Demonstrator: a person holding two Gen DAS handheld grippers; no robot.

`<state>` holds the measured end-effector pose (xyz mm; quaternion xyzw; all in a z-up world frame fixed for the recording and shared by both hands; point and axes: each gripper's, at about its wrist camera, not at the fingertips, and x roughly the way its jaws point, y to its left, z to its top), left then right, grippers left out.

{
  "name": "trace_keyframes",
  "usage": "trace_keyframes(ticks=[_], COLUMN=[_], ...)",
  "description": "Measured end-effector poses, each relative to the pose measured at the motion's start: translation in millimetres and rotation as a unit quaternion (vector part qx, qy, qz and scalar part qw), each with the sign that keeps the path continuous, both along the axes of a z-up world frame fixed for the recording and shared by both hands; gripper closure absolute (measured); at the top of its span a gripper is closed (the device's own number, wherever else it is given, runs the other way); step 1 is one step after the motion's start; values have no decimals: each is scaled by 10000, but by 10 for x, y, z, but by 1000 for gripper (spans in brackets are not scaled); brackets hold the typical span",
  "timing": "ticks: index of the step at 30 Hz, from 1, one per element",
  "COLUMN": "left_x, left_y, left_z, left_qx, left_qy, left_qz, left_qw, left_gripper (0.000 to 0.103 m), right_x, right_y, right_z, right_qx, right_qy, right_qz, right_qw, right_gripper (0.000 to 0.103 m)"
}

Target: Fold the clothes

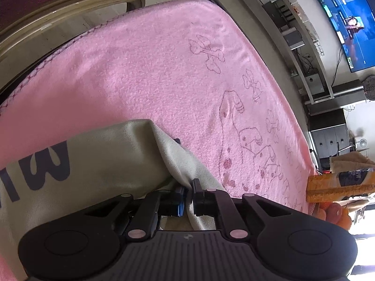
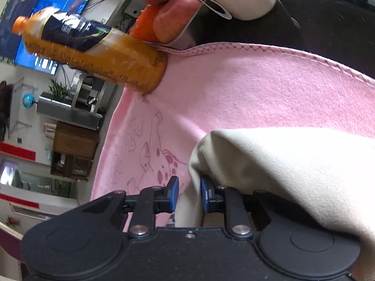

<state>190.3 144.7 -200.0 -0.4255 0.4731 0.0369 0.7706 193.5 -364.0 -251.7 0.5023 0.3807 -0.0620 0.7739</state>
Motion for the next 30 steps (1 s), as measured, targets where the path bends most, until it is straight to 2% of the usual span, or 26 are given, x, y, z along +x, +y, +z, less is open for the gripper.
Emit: trace_keyframes(ticks=[1, 2, 5, 7, 8, 11, 15, 17, 19, 21, 23, 24, 25, 27, 28, 29, 30], left_x=[4, 8, 10, -36, -79, -224, -433, -566, -768, -1046, -1370, -1516, -1649, -1851, -1928, -1979, -2003], left_y=[-1, -3, -9, -13, -10, 18, 98, 165, 213, 223, 238, 240, 235, 195, 179, 164, 141], left_z=[-1, -2, 6, 93, 170, 483, 1221, 1705, 2268, 2795, 3184, 3309, 3372, 3354, 3277, 3126, 2931], left_qx=[7, 13, 62, 174, 214, 246, 295, 290, 283, 338, 375, 396, 417, 435, 449, 480, 516], left_qy=[-7, -14, -57, -233, -375, -766, -1499, -1997, -2622, -3273, -3819, -4011, -4135, -4151, -4068, -3890, -3644], left_qz=[-4, -7, -3, 38, 51, 19, -28, -4, 17, 15, -16, -40, -70, -170, -225, -281, -330], left_qw=[10000, 10000, 10000, 9996, 9991, 9968, 9883, 9794, 9646, 9443, 9235, 9152, 9095, 9086, 9122, 9196, 9292], left_gripper=[96, 96, 100, 103, 103, 103, 103, 103, 103, 103, 103, 103, 103, 103, 103, 103, 103], right_x=[2, 4, -35, -64, -106, -270, -489, -600, -777, -987, -1276, -1426, -1579, -1873, -1949, -2023, -2077], right_y=[4, -6, -34, -49, -38, -13, 20, 38, 49, 54, 48, 32, 20, -6, -29, -53, -83], right_z=[-3, -10, -2, 10, 78, 591, 1275, 1635, 2205, 2742, 3203, 3404, 3501, 3675, 3636, 3584, 3442], right_qx=[-65, -117, -36, 21, 71, 197, 363, 434, 391, 361, 133, 13, -117, -372, -468, -558, -617], right_qy=[51, 113, 122, 108, -39, -650, -1461, -1876, -2501, -3145, -3793, -4082, -4232, -4490, -4367, -4224, -3946], right_qz=[15, 16, -51, -103, -165, -117, -52, -16, 71, 163, 236, 266, 294, 351, 382, 415, 458], right_qw=[10000, 9999, 9999, 9999, 9998, 9976, 9886, 9813, 9674, 9484, 9249, 9125, 9055, 8921, 8976, 9037, 9156], right_gripper=[93, 103, 102, 101, 101, 101, 101, 101, 101, 101, 101, 101, 101, 101, 101, 101, 101])
